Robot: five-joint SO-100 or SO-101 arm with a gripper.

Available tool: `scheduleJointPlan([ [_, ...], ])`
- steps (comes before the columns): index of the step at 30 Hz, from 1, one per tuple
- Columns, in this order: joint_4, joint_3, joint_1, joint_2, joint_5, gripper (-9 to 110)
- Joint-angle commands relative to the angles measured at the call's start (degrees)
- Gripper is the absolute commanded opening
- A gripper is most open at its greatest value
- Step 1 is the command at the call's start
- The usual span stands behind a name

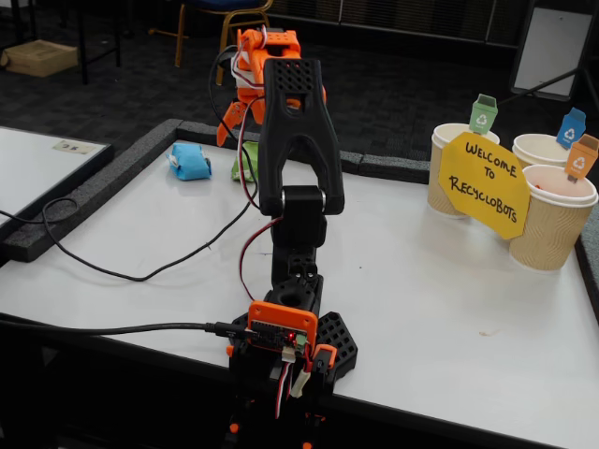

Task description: Sort rubbish by color.

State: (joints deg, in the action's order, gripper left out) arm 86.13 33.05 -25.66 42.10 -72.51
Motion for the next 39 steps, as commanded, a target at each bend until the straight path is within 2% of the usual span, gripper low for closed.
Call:
scheduleJointPlan([
  [1, -1.8, -7.8, 3.3, 2.3, -2.1, 27],
  [7, -4.2, -7.8, 6.1, 0.5, -2.7, 27],
  [14, -4.3, -7.8, 4.6, -1.3, -2.7, 26],
  [27, -3.3, -7.6, 1.8, -1.7, -2.2, 1],
  [32, -3.2, -7.5, 2.2, -1.8, -1.6, 0],
  [39, -0.4, -14.2, 1.1, 2.0, 6.5, 0],
])
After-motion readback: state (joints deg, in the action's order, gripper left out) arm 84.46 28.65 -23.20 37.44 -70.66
